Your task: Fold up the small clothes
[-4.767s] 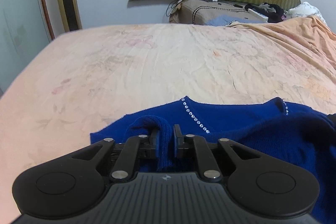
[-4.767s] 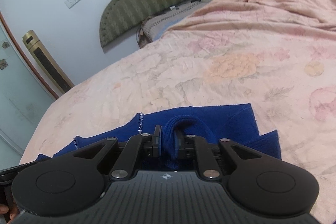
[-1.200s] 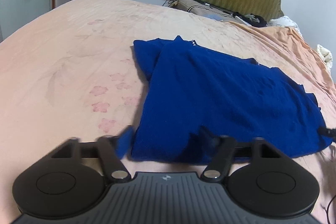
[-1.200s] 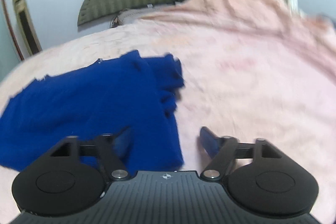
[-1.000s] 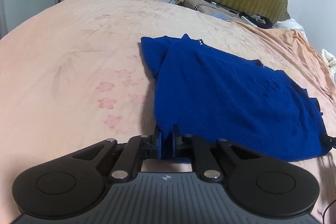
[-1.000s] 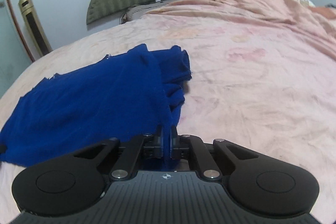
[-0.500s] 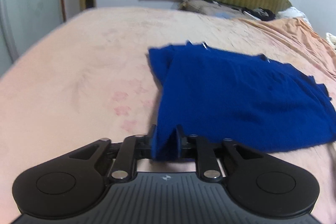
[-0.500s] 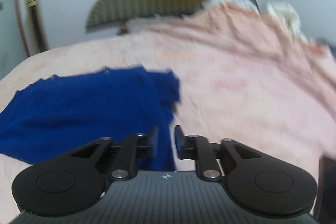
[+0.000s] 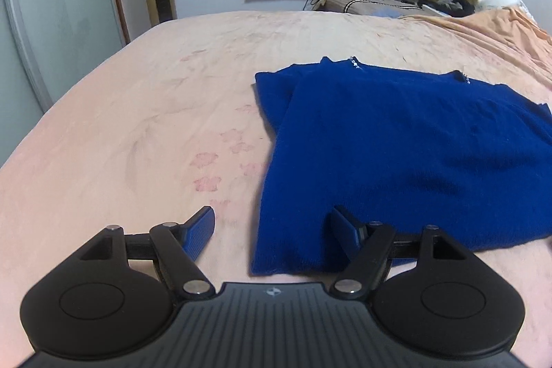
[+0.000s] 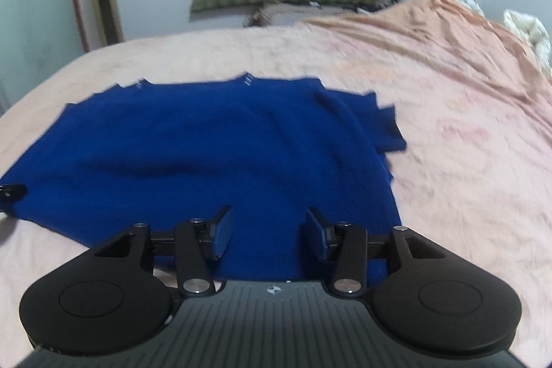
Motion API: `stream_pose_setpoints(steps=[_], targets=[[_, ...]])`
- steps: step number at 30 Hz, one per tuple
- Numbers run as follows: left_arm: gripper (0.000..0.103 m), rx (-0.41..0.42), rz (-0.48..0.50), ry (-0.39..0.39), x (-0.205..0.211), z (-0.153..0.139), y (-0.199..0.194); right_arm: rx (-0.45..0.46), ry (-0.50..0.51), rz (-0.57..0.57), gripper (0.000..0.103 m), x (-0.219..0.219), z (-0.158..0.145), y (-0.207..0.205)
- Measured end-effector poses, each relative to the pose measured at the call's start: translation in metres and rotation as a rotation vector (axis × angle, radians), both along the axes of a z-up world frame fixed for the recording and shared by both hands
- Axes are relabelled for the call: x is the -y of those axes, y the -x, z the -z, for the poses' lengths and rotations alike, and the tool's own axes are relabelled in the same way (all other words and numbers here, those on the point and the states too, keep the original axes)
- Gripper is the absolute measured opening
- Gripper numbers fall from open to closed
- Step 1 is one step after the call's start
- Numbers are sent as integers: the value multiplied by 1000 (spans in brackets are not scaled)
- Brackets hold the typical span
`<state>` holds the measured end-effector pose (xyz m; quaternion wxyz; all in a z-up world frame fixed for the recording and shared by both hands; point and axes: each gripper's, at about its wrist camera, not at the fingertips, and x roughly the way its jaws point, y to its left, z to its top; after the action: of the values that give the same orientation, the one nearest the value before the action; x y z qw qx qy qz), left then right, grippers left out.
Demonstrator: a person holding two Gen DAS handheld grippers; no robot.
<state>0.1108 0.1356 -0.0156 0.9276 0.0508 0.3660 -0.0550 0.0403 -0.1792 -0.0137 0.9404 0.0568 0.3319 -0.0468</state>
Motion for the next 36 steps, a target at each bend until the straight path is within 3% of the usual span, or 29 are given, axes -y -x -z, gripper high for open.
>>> stream_pose_setpoints(steps=[5,13,21,23,27,30,36], targets=[[74,2,7,-21,2,0,3,-66,46,-19,65,-13,13,-10],[74,-6,6,-16,2,-1,2,8,87,-99,70,-43,-15,-8],[76,-1,12,-18,-7,-9,-7,28,104,-232,71,-83,-24,-16],[81,-9,15,15,-14,-15,-16,31,114,-262,71,-93,-26,-17],[82,-10,53,179,-33,-23,-41,46,131,-327,71,-116,-29,-19],[82,-27,39,247,-40,-24,-64,62,168,-381,75,-136,-30,-18],[82,-150,131,357,-41,-15,-119,101,303,-507,77,-183,-24,-12]])
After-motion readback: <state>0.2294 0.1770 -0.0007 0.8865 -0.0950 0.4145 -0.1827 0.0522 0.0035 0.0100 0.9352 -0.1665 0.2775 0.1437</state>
